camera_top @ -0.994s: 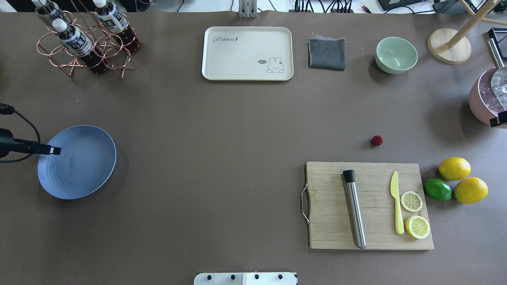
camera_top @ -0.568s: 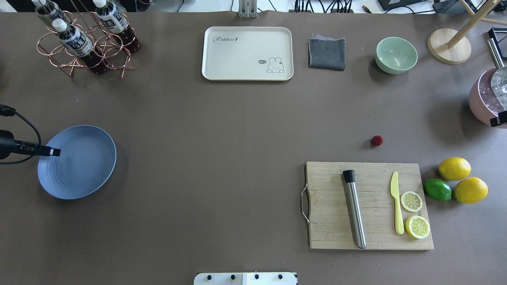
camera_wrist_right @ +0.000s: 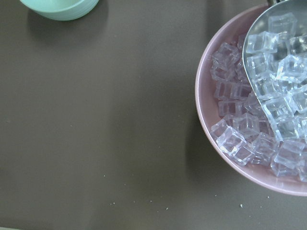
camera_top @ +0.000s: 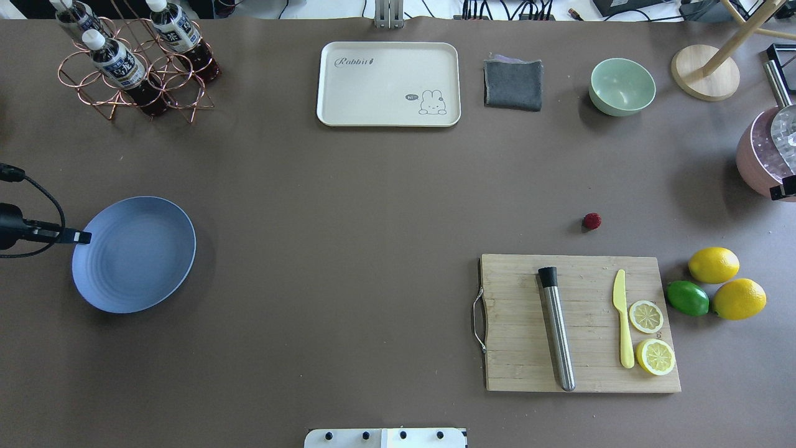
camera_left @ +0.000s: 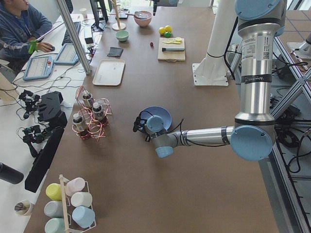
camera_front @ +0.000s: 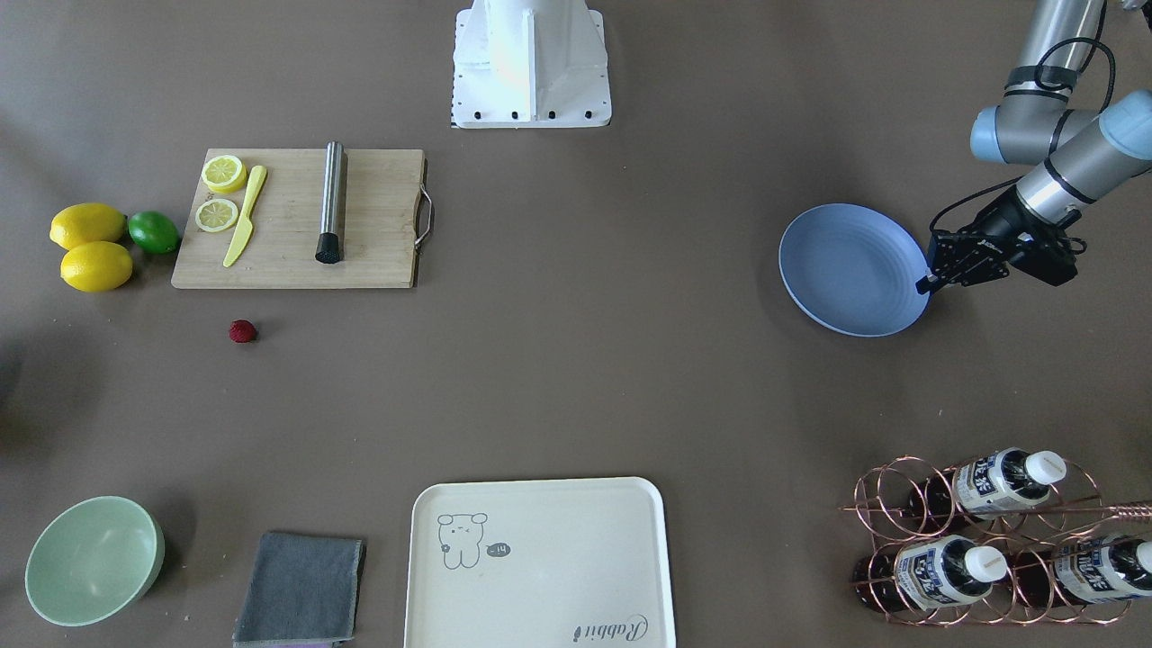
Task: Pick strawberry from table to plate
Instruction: 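Push the blue plate inward with the left gripper while the right arm enters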
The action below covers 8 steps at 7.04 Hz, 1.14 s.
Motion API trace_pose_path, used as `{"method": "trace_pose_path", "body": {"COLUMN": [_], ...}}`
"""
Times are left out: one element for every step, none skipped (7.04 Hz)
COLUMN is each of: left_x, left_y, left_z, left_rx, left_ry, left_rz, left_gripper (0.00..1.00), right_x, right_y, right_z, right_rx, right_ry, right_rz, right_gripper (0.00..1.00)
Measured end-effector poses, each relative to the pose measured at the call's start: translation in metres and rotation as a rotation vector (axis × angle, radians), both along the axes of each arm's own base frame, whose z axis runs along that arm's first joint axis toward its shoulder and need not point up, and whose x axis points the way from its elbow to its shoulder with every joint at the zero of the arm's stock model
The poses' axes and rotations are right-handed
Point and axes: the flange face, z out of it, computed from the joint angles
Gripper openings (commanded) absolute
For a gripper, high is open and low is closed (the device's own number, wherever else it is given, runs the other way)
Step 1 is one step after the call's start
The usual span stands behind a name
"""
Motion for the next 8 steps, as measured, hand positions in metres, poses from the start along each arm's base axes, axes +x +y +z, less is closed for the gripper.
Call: {"method": "trace_pose_path", "body": {"left_x": [0.000,0.002,0.007,0.017,0.032,0.052,0.077,0.108], "left_y": [0.000,-0.003,-0.009,-0.023,-0.045,-0.065,-0.078,-0.088], "left_z": [-0.009,-0.029,-0.054,-0.079,-0.108,-0.136,-0.161,-0.187], "left_rx": [-0.006,-0.030,-0.060,-0.086,-0.102,-0.109,-0.109,-0.107], "left_ry": [0.022,0.059,0.099,0.128,0.136,0.134,0.123,0.105], "left_rz": [-0.006,-0.023,-0.043,-0.060,-0.073,-0.080,-0.087,-0.102], "left_gripper": [0.00,0.00,0.00,0.00,0.00,0.00,0.00,0.00], "right_x": [0.000,0.000,0.000,0.000,0.000,0.000,0.000,0.000], "right_y": [0.000,0.000,0.000,0.000,0.000,0.000,0.000,0.000], "right_z": [0.000,0.000,0.000,0.001,0.001,0.001,0.001,0.001], "right_rx": [0.000,0.000,-0.001,-0.002,-0.003,-0.003,-0.004,-0.004], "right_ry": [0.000,0.000,0.000,0.000,0.000,-0.001,-0.002,-0.003], "right_rz": [0.000,0.000,0.000,0.000,0.000,0.000,0.000,-0.001], "right_gripper": [1.00,1.00,1.00,1.00,1.00,1.00,1.00,1.00]}}
